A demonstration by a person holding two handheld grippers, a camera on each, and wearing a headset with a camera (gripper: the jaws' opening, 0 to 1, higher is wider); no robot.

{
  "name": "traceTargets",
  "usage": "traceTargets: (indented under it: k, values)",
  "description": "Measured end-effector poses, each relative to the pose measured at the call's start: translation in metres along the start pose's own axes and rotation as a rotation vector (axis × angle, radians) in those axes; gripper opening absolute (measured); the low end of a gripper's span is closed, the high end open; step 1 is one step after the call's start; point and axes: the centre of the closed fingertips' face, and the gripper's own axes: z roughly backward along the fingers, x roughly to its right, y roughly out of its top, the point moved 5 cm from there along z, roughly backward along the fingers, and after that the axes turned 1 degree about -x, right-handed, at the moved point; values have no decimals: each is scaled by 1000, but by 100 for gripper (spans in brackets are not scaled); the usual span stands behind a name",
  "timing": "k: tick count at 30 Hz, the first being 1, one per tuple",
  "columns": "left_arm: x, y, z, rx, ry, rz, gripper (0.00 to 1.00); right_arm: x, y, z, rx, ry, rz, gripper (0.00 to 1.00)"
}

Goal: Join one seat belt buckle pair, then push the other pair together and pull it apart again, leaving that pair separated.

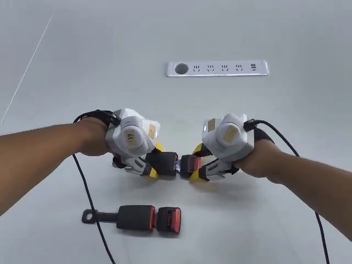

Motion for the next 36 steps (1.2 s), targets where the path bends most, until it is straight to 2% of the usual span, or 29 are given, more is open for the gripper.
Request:
traceTargets:
  k: [7, 12, 21, 36]
  values:
    - [1, 0, 0, 4, 0, -1, 34, 0, -10, 9, -21, -2, -2, 32]
    - [1, 0, 0, -1, 1, -5, 34, -3, -12, 10, -3, -10, -13, 32]
    - [2, -1, 0, -5, 3, -4, 34, -3, -23, 20, -22, -12, 0, 33]
    - [8, 6, 4, 5, 14, 20, 34, -10, -58, 48, -52, -5, 17, 33]
